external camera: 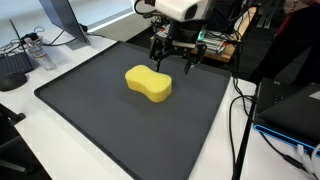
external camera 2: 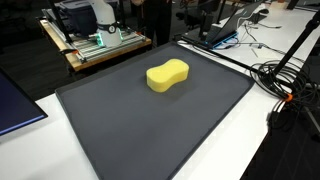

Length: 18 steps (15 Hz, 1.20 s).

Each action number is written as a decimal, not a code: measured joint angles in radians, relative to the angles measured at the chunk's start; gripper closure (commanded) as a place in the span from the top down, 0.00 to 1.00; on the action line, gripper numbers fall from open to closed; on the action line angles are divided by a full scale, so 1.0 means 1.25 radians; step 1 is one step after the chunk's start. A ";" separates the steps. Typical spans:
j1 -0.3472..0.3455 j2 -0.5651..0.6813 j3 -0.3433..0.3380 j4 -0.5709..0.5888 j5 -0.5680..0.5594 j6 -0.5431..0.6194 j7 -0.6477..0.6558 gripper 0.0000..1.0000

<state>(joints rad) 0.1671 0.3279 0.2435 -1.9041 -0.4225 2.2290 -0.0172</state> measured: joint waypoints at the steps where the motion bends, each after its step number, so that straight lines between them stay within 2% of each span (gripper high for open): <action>1: 0.003 0.027 -0.008 0.020 0.000 -0.001 -0.023 1.00; 8: 0.007 0.177 -0.038 0.118 0.015 -0.015 -0.145 1.00; 18: 0.007 0.275 -0.069 0.174 0.063 -0.098 -0.168 1.00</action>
<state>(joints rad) 0.1754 0.6720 0.1571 -1.6872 -0.3443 2.1062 -0.2266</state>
